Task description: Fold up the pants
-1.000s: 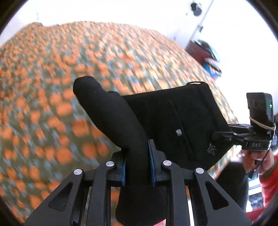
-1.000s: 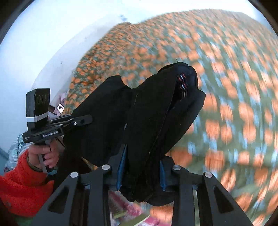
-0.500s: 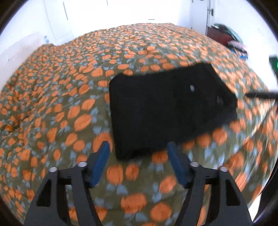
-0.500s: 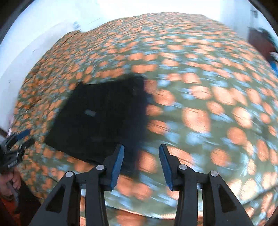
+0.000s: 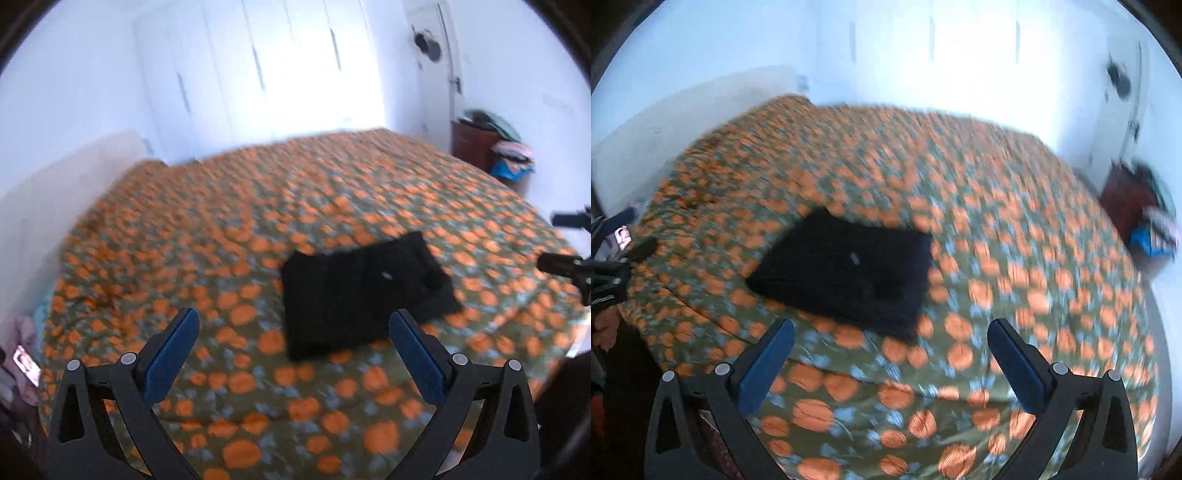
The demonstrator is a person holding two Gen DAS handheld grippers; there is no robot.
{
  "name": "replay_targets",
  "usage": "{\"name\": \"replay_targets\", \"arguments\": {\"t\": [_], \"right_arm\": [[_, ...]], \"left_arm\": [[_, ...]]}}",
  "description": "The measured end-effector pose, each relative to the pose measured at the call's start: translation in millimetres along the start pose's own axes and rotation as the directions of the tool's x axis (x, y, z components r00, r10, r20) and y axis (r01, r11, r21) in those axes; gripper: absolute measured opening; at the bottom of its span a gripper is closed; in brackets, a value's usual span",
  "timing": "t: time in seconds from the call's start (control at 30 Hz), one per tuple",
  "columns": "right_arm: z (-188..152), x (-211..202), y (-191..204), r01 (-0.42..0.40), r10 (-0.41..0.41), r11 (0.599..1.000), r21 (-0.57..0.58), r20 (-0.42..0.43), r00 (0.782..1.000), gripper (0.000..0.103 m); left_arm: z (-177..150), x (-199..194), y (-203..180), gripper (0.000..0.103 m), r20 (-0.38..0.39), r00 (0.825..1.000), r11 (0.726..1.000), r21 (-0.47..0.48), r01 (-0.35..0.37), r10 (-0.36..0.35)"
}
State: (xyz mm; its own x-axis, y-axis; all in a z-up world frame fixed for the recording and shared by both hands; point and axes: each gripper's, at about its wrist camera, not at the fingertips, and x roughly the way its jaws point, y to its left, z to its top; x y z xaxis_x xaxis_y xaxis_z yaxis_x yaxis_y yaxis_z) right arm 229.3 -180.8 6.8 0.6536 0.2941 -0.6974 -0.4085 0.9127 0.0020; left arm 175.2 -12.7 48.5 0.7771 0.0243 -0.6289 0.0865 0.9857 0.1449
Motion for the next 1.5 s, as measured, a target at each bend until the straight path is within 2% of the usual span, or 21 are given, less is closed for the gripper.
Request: {"name": "replay_targets", "arguments": {"t": [0.1, 0.17, 0.3, 0.43, 0.53, 0.73, 1.0, 1.23, 1.5], "right_arm": [[14, -20, 22, 0.023, -0.020, 0.998, -0.057, 0.051, 0.999, 0.103], [12, -29, 28, 0.007, -0.005, 0.999, -0.040, 0.042, 0.999, 0.103], [-11, -42, 37, -0.065, 0.065, 0.998, 0.025, -0.013, 0.998, 0.103], [-43, -53, 54, -0.031, 0.032, 0.999, 0.026, -0.057, 0.998, 0.103], [-64, -55, 64, -0.019, 0.024, 0.998, 0.057, -0.090, 0.996, 0.103], [-76, -50, 69, 0.042, -0.035, 0.998, 0.056, -0.111, 0.993, 0.103], [-74, -50, 68, 0.052, -0.043, 0.995, 0.087, -0.098, 0.994, 0.103], [-82, -51, 62, 0.080, -0.069, 0.991, 0.109, -0.109, 0.992, 0.103], [-84, -55, 69, 0.093, -0.084, 0.992, 0.085, -0.101, 0.991, 0.103]], "left_arm": [[-4, -9, -1, 0.103, -0.078, 0.996, 0.998, -0.054, 0.044, -0.048], [-15, -13, -4, 0.103, -0.105, 0.992, 0.994, -0.086, 0.063, -0.072], [-42, -27, -10, 0.103, -0.130, 0.990, 0.994, -0.105, 0.040, -0.053], [-64, -38, -12, 0.103, -0.143, 0.990, 0.997, -0.080, -0.004, -0.008], [-74, -41, -11, 0.103, -0.168, 0.986, 0.997, -0.080, -0.007, -0.007], [-76, -40, -10, 0.103, -0.180, 0.983, 0.994, -0.106, 0.010, -0.029], [-79, -41, -12, 0.103, -0.182, 0.983, 0.994, -0.109, 0.006, -0.026], [-78, -42, -16, 0.102, -0.182, 0.982, 0.994, -0.105, 0.031, -0.050], [-80, -43, -16, 0.102, -0.185, 0.982, 0.994, -0.107, 0.026, -0.045]]}}
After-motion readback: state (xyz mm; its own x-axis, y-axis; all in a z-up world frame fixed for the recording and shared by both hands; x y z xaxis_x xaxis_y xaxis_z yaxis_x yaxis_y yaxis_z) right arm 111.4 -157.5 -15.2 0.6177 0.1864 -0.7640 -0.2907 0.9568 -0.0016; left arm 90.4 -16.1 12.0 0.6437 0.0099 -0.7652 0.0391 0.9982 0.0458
